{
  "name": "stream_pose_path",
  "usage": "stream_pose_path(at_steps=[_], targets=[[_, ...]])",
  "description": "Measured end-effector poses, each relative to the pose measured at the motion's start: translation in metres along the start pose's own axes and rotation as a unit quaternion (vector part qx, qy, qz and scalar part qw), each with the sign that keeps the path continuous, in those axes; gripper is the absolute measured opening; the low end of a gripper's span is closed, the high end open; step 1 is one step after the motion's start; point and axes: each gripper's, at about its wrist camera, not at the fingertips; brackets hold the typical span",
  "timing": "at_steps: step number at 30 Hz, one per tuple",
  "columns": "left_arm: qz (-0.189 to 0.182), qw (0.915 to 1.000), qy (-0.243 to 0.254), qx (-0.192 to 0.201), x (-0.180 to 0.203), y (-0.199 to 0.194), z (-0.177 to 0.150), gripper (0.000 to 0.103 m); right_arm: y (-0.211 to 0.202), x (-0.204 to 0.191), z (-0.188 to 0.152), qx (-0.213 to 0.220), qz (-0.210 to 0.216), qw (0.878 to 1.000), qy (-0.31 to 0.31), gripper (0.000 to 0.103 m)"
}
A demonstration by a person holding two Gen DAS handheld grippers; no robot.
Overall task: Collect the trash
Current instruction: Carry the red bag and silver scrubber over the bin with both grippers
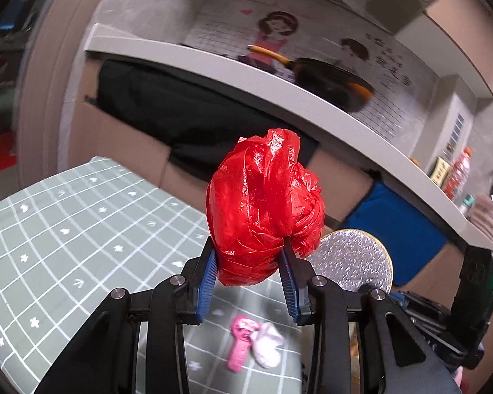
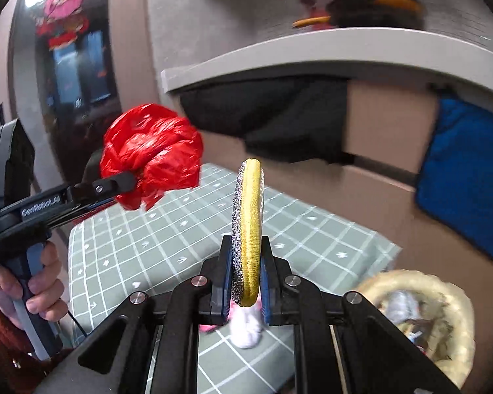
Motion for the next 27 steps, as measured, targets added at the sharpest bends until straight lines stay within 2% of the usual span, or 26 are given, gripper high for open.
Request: stream_pose_path(at_steps=[7, 15, 23, 27], targets=[[-0.048, 0.9970, 0.055, -0.027, 0.062, 0.012, -0.018, 0.037, -0.054, 0.039, -0.004, 0.033, -0.068, 0.997, 0.034, 0.013], [-0.108, 0.9861, 0.111, -0.061, 0.130, 0.028, -0.046, 0.037, -0.117, 0.067, -0.016, 0.057, -0.135, 0.988, 0.046, 0.013], [-0.130, 0.9767, 0.130, -0.110, 0.163, 0.055, -0.070, 0.037, -0.145, 0.093, -0.029, 0.064, -0.185, 0.979, 0.065, 0.013], [-0.133, 0.9733, 0.139, -0.126, 0.170, 0.062, -0.082, 0.037, -0.151, 0.109, -0.040, 0.067, -0.194, 0.975, 0.088, 0.013]])
Point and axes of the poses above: each gripper's, at about its wrist camera, not at the fingertips, and y roughly the way its jaws point, x to its right, z to its top, and after that the axes turned 8 degrees about x, right-handed
